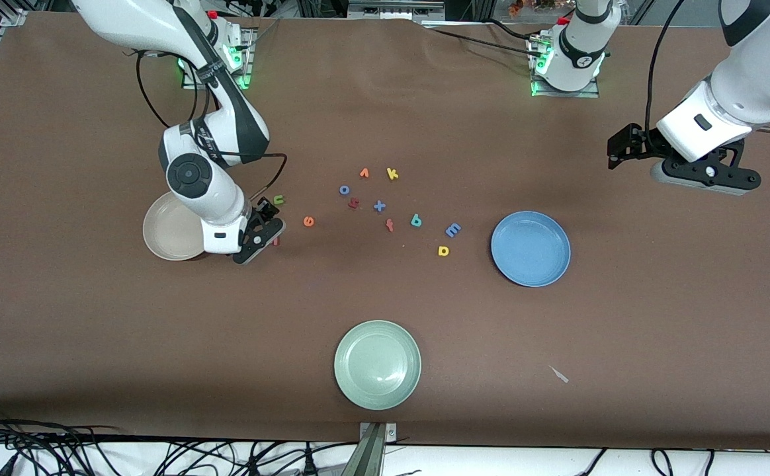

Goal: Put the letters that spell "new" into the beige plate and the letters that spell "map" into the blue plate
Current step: 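Lower the right gripper and grasp the pink w letter, then carry the w to the white plate while the left gripper reaches the m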

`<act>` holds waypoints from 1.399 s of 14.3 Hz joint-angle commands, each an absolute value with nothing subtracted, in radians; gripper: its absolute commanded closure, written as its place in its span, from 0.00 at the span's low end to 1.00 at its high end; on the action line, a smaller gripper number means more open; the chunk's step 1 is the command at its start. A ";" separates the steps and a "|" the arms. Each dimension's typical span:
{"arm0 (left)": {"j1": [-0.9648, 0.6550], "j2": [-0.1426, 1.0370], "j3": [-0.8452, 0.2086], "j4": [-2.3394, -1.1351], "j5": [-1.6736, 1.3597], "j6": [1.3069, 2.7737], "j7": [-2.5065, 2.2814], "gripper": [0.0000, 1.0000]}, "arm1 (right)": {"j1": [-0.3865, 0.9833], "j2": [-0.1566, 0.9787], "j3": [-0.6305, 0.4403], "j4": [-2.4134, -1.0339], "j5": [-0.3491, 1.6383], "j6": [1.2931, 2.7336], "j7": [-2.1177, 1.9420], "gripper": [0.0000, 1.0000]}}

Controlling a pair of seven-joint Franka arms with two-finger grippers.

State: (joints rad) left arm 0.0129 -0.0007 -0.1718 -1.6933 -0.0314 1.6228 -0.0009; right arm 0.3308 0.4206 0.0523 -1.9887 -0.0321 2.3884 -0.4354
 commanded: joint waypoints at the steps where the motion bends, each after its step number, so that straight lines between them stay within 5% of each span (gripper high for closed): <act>1: 0.008 0.015 -0.169 -1.660 -0.006 1.597 0.017 0.00 | 0.324 0.454 0.060 -2.022 -0.051 2.470 -0.523 0.00; 10: 0.009 0.015 -0.169 -1.660 -0.006 1.597 0.018 0.00 | 0.324 0.515 0.060 -2.022 -0.051 2.468 -0.610 0.01; 20: 0.003 0.063 -0.175 -1.661 -0.008 1.579 0.017 0.00 | 0.331 0.537 0.060 -2.010 -0.112 2.486 -0.646 0.27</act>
State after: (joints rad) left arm 0.0127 0.0158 -0.1722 -1.6934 -0.0314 1.6136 -0.0003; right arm 0.3309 0.5182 0.0525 -2.0161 -0.0850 2.4609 -0.6317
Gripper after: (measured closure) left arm 0.000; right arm 0.251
